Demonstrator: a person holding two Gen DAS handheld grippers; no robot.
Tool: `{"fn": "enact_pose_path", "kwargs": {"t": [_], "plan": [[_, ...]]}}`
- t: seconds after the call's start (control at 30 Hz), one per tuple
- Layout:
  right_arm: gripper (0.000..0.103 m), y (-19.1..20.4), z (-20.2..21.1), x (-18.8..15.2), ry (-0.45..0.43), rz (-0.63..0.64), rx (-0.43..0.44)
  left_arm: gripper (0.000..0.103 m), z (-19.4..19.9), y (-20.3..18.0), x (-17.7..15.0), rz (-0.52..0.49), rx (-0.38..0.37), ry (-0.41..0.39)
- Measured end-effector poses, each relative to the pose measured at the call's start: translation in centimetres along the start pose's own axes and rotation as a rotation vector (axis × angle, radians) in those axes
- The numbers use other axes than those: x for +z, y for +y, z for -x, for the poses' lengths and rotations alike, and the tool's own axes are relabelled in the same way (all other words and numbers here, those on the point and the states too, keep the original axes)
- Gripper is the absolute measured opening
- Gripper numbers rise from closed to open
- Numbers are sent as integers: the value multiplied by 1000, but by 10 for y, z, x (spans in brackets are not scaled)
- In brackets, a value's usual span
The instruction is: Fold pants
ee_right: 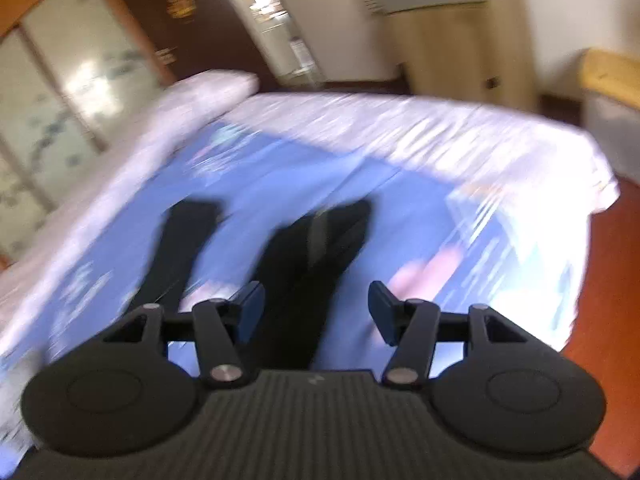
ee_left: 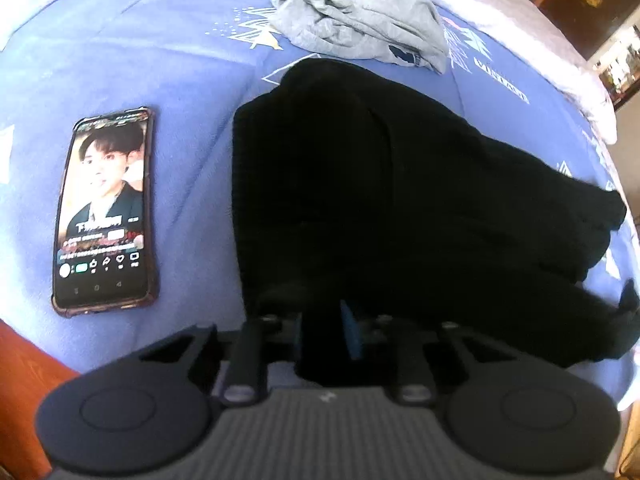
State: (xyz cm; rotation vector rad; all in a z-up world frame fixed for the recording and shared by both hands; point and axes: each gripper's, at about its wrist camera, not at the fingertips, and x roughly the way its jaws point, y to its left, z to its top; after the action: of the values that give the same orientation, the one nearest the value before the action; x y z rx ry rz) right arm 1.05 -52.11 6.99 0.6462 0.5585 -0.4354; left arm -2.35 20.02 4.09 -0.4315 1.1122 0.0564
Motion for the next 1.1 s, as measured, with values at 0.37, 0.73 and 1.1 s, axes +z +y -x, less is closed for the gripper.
{"fn": "enact_pose_path", "kwargs": {"t": [0.37, 0.73, 1.1], "plan": [[10, 6, -86, 36, 117, -231, 27, 16, 16, -8, 9, 54, 89, -37], [8, -18, 67, 99, -233, -274, 374, 16, 60, 10, 24, 114, -8, -136], [12, -138, 23, -14, -31, -493, -16, 46, 27, 16, 8, 102, 50, 25]]}}
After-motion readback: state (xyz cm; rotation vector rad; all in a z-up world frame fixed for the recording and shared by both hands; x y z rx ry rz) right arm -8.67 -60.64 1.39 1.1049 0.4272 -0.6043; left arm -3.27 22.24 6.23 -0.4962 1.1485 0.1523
